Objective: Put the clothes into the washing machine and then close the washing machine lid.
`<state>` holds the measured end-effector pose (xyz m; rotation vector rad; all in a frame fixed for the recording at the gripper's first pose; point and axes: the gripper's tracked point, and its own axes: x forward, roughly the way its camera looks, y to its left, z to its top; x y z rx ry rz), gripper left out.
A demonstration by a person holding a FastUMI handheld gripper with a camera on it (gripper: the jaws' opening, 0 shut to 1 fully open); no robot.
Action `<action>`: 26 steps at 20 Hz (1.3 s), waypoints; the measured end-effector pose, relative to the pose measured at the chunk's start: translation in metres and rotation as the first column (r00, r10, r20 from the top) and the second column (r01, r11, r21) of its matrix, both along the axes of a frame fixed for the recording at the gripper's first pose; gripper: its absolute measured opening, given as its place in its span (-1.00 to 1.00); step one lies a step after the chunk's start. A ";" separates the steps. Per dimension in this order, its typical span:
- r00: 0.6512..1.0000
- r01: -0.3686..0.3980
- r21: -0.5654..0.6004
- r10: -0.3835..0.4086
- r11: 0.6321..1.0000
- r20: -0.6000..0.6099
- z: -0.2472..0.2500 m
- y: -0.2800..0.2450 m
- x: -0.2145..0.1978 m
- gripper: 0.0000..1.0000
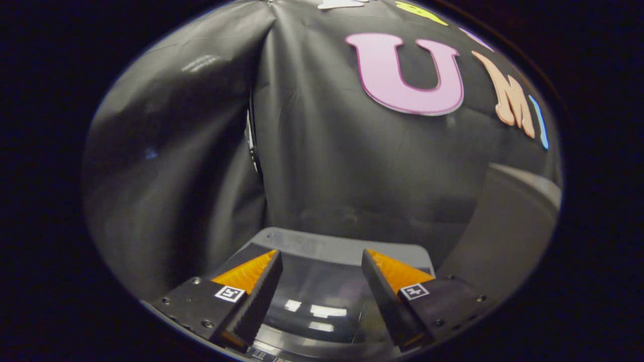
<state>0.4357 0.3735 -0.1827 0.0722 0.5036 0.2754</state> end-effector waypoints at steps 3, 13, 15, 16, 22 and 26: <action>1.000 0.022 0.018 -0.022 1.000 -0.015 -0.018 0.000 -0.008 0.92; 0.999 0.027 0.044 -0.029 0.999 0.036 -0.027 -0.009 -0.023 0.91; 0.998 0.028 0.064 -0.031 0.998 0.047 -0.021 -0.012 -0.025 0.91; 0.998 0.028 0.065 -0.031 0.997 0.052 -0.017 -0.014 -0.027 0.91; 0.988 0.003 0.096 -0.018 0.995 0.152 0.038 -0.027 -0.037 0.91; 0.980 -0.028 0.151 -0.003 0.988 0.198 0.074 -0.048 -0.063 0.90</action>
